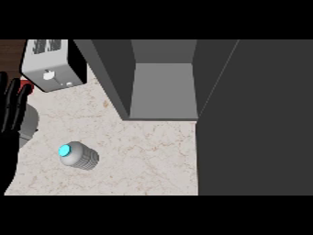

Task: Pick up the bottled water, place it into the cabinet and close the cabinet

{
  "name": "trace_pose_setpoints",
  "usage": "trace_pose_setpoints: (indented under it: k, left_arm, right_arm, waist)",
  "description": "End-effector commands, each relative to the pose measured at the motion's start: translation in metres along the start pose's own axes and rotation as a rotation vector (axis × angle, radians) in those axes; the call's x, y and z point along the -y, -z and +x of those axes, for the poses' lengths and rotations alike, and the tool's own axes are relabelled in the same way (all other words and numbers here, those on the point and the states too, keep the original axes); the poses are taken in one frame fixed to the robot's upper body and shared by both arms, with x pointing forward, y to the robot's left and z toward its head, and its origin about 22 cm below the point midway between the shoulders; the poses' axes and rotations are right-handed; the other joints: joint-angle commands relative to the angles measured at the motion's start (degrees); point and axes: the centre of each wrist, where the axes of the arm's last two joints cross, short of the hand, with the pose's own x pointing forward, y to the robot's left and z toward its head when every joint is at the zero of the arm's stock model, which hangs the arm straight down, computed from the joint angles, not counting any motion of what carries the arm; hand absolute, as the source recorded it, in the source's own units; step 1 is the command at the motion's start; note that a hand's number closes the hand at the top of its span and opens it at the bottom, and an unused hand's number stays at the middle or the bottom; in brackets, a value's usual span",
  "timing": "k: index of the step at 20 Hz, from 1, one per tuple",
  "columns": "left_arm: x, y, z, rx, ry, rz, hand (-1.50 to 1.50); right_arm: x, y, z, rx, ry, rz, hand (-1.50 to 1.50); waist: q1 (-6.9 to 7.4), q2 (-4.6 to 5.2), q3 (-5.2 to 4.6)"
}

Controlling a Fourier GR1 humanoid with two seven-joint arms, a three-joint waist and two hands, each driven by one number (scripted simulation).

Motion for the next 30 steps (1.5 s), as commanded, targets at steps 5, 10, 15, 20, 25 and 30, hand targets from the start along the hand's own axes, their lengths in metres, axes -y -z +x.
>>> trace_pose_setpoints:
  k: [5,10,15,20,25,30]
  left_arm:
    - [0.008,-0.017,0.019,0.094,-0.228,-0.378,-1.5]
    - [0.019,-0.066,-0.025,-0.402,-0.457,-0.307,-1.5]
    - [-0.027,-0.087,-0.004,-0.448,-0.501,-0.311,-1.5]
    - [-0.043,-0.094,-0.005,-0.435,-0.473,-0.336,-1.5]
    - [-0.056,-0.115,0.023,-0.443,-0.484,-0.313,-1.5]
    - [-0.065,-0.113,-0.019,-0.442,-0.445,-0.311,-1.5]
  right_arm:
    - [0.003,-0.014,0.023,0.02,-0.036,0.074,-1.5]
    - [-0.024,-0.041,-0.003,-0.301,0.348,0.047,-1.5]
    - [-0.016,-0.075,0.026,-0.315,0.377,0.045,-1.5]
    - [-0.005,-0.074,0.022,-0.317,0.374,0.067,-1.5]
    - [-0.008,-0.094,0.027,-0.306,0.387,0.037,-1.5]
    - [-0.015,-0.099,0.01,-0.298,0.386,0.062,-1.5]
  waist:
    - [-0.53,0.15,-0.2]
    - [-0.03,0.45,-0.14]
    - [-0.43,0.24,-0.11]
    - [-0.25,0.53,-0.07]
    - [-0.15,0.43,-0.05]
    - [-0.4,0.54,-0.07]
